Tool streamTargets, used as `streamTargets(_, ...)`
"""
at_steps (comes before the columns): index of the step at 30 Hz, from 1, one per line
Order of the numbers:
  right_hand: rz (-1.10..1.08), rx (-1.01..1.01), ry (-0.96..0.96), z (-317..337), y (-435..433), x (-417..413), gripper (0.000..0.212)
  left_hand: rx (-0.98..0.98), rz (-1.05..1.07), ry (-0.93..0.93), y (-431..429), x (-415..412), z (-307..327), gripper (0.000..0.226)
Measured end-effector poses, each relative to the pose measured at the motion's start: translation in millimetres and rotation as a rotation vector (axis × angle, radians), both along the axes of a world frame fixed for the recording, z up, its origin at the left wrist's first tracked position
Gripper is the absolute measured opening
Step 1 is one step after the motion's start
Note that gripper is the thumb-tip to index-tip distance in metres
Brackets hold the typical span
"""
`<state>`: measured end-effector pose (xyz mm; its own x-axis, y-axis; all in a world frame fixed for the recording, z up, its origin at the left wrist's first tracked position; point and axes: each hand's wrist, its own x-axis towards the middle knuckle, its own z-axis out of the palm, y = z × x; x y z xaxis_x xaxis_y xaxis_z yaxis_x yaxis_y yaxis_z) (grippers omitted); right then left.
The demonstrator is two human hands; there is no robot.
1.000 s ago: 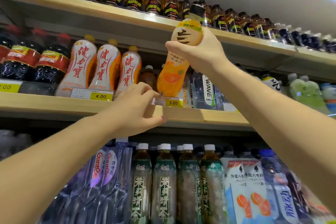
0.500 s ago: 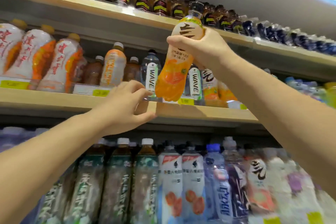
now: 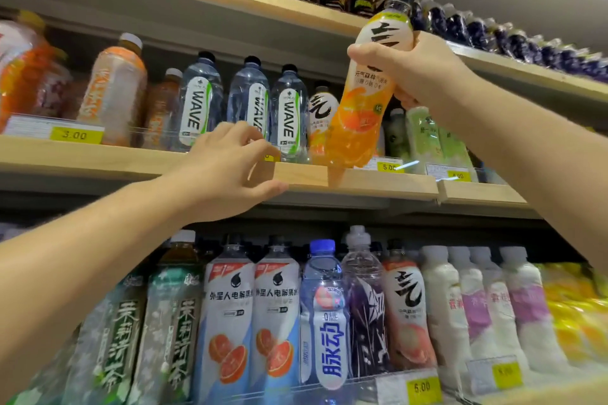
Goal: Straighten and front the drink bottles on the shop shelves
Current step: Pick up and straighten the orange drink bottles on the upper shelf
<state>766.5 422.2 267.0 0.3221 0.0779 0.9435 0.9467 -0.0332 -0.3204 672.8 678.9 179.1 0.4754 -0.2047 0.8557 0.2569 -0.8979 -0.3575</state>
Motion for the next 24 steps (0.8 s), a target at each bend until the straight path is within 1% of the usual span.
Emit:
streamTargets(1, -0.003, 0.006, 0.014, -1, -4, 5, 0.081, 0.014, -0.004, 0.009, -4, 4, 1, 0.073)
streamTargets(2, -0.002, 0.011, 0.028, 0, -8, 11, 0.084, 0.029, -0.012, 0.015, -8, 7, 3, 0.074)
streamTargets(5, -0.015, 0.01, 0.04, 1, -20, 25, 0.069, 0.061, -0.033, 0.022, -21, 19, 6, 0.075)
streamTargets(8, -0.035, 0.021, 0.05, 4, -35, 43, 0.078, 0.078, -0.058, 0.017, -35, 34, 5, 0.075)
streamTargets(9, -0.034, 0.029, 0.051, 4, -40, 50, 0.077, 0.078, -0.058, 0.015, -40, 39, 6, 0.076)
streamTargets(11, -0.002, 0.049, 0.052, 3, -51, 64, 0.069, 0.074, -0.05, 0.008, -50, 49, 6, 0.077)
streamTargets(14, 0.088, 0.076, 0.039, 4, -66, 89, 0.048, 0.074, -0.032, 0.003, -67, 65, 6, 0.082)
streamTargets(16, 0.115, 0.088, 0.033, 8, -74, 106, 0.044, 0.074, -0.018, 0.01, -78, 75, 6, 0.087)
streamTargets(21, 0.202, 0.084, 0.005, 22, -83, 142, 0.055, 0.064, -0.005, -0.025, -100, 100, 10, 0.091)
streamTargets(24, 0.242, 0.075, -0.001, 31, -84, 154, 0.067, 0.03, 0.009, -0.066, -106, 107, 9, 0.093)
